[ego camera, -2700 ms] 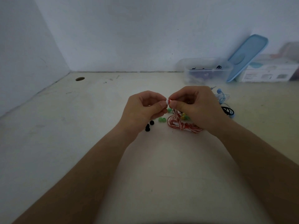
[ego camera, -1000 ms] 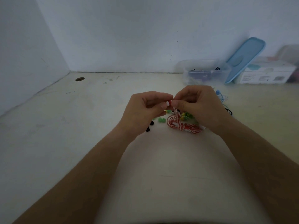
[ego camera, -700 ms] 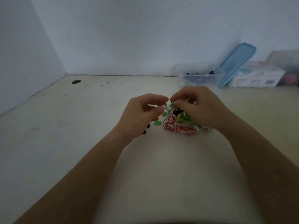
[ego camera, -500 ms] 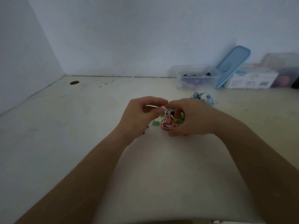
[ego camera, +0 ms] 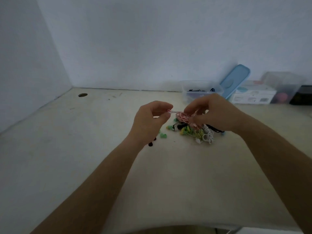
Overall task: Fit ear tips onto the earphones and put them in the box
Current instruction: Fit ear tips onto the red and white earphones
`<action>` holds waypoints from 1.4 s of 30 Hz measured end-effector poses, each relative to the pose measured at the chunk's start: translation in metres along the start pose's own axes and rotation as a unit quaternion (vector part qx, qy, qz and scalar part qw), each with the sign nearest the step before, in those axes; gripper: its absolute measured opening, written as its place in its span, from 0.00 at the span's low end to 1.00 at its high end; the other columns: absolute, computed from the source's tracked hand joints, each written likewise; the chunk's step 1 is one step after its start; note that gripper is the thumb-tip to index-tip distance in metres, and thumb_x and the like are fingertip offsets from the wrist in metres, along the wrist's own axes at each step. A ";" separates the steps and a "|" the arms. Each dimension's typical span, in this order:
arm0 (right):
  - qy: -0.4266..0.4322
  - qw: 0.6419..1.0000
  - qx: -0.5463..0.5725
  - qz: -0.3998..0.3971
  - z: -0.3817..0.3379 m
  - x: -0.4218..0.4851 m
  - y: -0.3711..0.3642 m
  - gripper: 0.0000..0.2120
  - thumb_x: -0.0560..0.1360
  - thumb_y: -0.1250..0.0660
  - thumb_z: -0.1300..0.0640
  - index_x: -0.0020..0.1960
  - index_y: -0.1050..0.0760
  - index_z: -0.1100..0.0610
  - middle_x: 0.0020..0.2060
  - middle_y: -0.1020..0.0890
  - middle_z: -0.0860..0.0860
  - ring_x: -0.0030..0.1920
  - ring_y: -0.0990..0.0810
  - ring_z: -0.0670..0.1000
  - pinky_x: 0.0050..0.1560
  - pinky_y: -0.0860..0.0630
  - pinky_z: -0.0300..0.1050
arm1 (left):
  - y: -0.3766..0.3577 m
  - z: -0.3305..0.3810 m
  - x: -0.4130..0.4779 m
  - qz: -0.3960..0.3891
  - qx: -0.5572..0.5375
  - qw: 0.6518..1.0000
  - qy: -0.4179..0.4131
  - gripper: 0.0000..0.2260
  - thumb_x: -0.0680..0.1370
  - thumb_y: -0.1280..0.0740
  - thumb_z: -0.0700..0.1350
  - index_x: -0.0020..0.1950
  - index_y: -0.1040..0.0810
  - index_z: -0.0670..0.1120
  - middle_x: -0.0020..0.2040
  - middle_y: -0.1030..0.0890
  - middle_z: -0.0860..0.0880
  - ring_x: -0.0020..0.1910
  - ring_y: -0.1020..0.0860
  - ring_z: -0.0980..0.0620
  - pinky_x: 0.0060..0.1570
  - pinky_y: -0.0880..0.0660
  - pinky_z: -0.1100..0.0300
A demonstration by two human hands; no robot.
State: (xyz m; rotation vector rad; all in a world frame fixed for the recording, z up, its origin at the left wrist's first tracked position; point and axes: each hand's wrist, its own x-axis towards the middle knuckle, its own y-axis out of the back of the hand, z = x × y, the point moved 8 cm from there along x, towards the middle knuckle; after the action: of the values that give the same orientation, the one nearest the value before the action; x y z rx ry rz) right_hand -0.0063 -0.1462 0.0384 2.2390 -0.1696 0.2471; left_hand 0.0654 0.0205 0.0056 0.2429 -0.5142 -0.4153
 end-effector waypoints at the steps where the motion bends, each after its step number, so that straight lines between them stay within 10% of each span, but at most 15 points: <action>1: 0.000 1.000 0.012 0.012 0.001 0.001 0.009 0.10 0.70 0.23 0.60 0.49 0.15 0.51 0.41 0.14 0.41 0.37 0.17 0.41 0.41 0.23 0.30 | -0.001 0.004 0.003 -0.005 0.006 1.000 -0.002 0.09 0.77 0.29 0.39 0.54 0.17 0.49 0.49 0.15 0.55 0.48 0.18 0.61 0.53 0.23 0.67; 11: -0.031 0.983 0.098 0.151 0.037 0.035 0.079 0.07 0.71 0.25 0.66 0.47 0.16 0.57 0.39 0.15 0.50 0.34 0.19 0.41 0.35 0.26 0.31 | -0.060 0.022 0.078 -0.032 -0.056 0.996 0.057 0.13 0.75 0.28 0.36 0.58 0.20 0.45 0.50 0.18 0.47 0.49 0.18 0.49 0.49 0.18 0.54; 17: -0.070 0.974 0.061 0.208 0.083 0.076 0.108 0.08 0.72 0.26 0.64 0.47 0.16 0.52 0.43 0.14 0.47 0.41 0.15 0.52 0.46 0.17 0.47 | -0.087 0.023 0.150 0.004 0.070 0.997 0.022 0.09 0.73 0.26 0.40 0.51 0.19 0.49 0.48 0.17 0.51 0.45 0.19 0.55 0.48 0.24 0.64; 25: -0.093 0.980 -0.021 0.177 0.133 0.127 0.109 0.07 0.72 0.24 0.51 0.49 0.16 0.50 0.45 0.15 0.45 0.41 0.17 0.46 0.44 0.20 0.40 | -0.125 -0.004 0.207 -0.021 0.228 0.973 0.032 0.08 0.75 0.27 0.46 0.53 0.19 0.51 0.51 0.18 0.53 0.49 0.20 0.53 0.53 0.21 0.54; 42: -0.081 0.989 -0.041 0.120 0.091 0.067 0.085 0.07 0.75 0.31 0.60 0.49 0.15 0.52 0.44 0.16 0.46 0.44 0.20 0.41 0.50 0.27 0.36 | -0.088 0.009 0.126 -0.064 0.223 0.971 0.054 0.08 0.77 0.32 0.43 0.54 0.16 0.48 0.52 0.16 0.51 0.49 0.20 0.55 0.51 0.27 0.63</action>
State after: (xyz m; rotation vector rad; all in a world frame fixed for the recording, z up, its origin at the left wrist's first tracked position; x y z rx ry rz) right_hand 0.0522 -0.2731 0.0621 2.1544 -0.5289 0.1825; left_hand 0.1316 -0.1144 0.0382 0.7310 -0.4824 -0.4057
